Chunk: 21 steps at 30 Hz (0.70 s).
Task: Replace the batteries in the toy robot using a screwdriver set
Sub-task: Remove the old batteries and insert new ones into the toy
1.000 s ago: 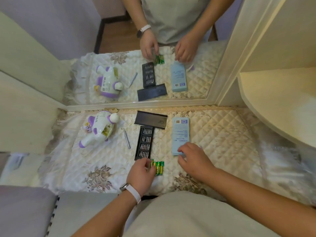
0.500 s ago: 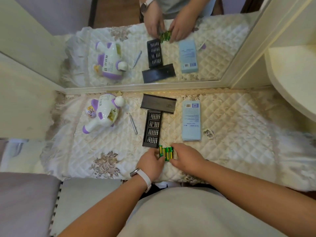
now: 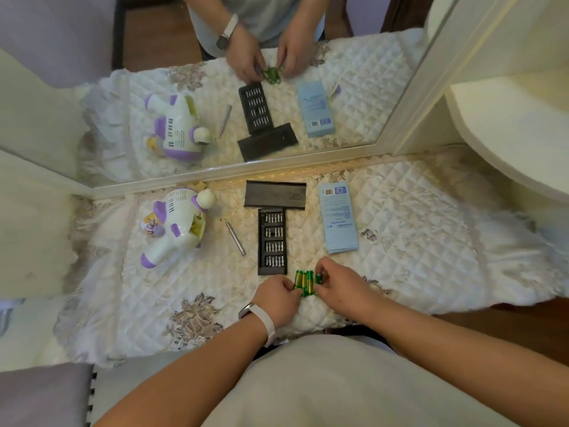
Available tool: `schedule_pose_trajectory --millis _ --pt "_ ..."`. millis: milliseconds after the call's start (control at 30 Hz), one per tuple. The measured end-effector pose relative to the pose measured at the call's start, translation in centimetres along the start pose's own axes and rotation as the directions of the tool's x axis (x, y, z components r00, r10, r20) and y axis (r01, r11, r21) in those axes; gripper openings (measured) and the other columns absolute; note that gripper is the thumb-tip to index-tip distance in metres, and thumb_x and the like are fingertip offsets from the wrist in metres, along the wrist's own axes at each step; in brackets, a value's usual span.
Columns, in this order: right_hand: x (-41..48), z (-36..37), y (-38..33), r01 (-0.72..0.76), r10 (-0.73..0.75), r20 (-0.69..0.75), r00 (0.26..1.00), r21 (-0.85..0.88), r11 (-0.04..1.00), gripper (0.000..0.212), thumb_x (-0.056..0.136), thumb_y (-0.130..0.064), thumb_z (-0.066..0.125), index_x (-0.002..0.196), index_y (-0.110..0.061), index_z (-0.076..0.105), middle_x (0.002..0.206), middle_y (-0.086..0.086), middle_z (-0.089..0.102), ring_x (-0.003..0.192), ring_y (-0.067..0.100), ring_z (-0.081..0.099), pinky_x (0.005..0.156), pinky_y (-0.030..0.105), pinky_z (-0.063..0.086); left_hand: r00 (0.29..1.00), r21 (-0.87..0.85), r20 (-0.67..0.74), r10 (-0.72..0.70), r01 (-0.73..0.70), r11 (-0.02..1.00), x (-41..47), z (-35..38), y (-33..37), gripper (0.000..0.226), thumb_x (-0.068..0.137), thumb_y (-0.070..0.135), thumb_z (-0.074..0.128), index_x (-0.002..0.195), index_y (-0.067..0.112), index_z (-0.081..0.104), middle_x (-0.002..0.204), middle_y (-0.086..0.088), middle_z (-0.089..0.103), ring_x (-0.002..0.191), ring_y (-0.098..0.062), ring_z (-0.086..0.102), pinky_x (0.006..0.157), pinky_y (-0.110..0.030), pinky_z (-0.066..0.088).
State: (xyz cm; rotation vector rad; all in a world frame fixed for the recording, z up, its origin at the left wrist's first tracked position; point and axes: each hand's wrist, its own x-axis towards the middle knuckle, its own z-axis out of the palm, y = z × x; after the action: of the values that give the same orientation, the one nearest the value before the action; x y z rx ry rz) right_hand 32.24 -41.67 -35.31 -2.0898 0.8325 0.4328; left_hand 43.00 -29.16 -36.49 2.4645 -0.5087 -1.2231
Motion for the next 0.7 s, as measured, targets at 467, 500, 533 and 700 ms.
schedule_pose_trajectory --millis 467,500,533,700 --pt "-2.5 -2.7 -7.2 0.101 -0.056 -0.155 0.986 0.301 0.948 0.019 0.088 -0.023 0.067 0.1 -0.03 0.055 0.079 -0.013 0.056 0.068 0.002 0.051 0.063 0.015 0.043 0.934 -0.356 -0.063 0.352 -0.351 0.866 -3.2 -6.0 -0.8 0.009 0.088 0.012 0.068 0.089 0.019 0.063 0.08 -0.012 0.068 0.074 -0.028 0.066 0.074 -0.039 0.054" --pt "-2.5 -2.8 -7.8 0.108 -0.064 -0.15 0.987 0.304 0.946 0.02 0.088 -0.023 0.068 0.102 -0.03 0.056 0.079 -0.013 0.057 0.068 0.001 0.052 0.064 0.015 0.044 0.924 -0.332 -0.074 0.375 -0.377 0.864 -3.3 -6.7 -1.0 0.01 0.088 0.012 0.068 0.089 0.021 0.064 0.079 -0.01 0.068 0.074 -0.027 0.065 0.073 -0.036 0.053" --pt "-2.5 -2.8 -8.4 0.116 -0.075 -0.143 0.987 0.3 0.947 0.021 0.088 -0.023 0.068 0.104 -0.031 0.058 0.079 -0.014 0.057 0.069 0.0 0.053 0.065 0.013 0.044 0.914 -0.308 -0.084 0.397 -0.402 0.862 -3.4 -7.4 -1.3 0.01 0.088 0.013 0.068 0.089 0.023 0.064 0.078 -0.007 0.068 0.074 -0.025 0.065 0.071 -0.033 0.052" --pt "-2.0 -2.2 -11.6 0.203 -0.18 -0.13 0.975 0.191 0.96 0.031 0.088 -0.022 0.066 0.119 -0.027 0.065 0.088 -0.017 0.06 0.076 -0.003 0.055 0.07 0.015 0.044 0.888 -0.277 -0.124 0.443 -0.46 0.843 -3.8 -10.0 -2.9 0.007 0.088 0.014 0.068 0.09 0.02 0.066 0.075 0.0 0.067 0.072 -0.02 0.064 0.069 -0.031 0.053"
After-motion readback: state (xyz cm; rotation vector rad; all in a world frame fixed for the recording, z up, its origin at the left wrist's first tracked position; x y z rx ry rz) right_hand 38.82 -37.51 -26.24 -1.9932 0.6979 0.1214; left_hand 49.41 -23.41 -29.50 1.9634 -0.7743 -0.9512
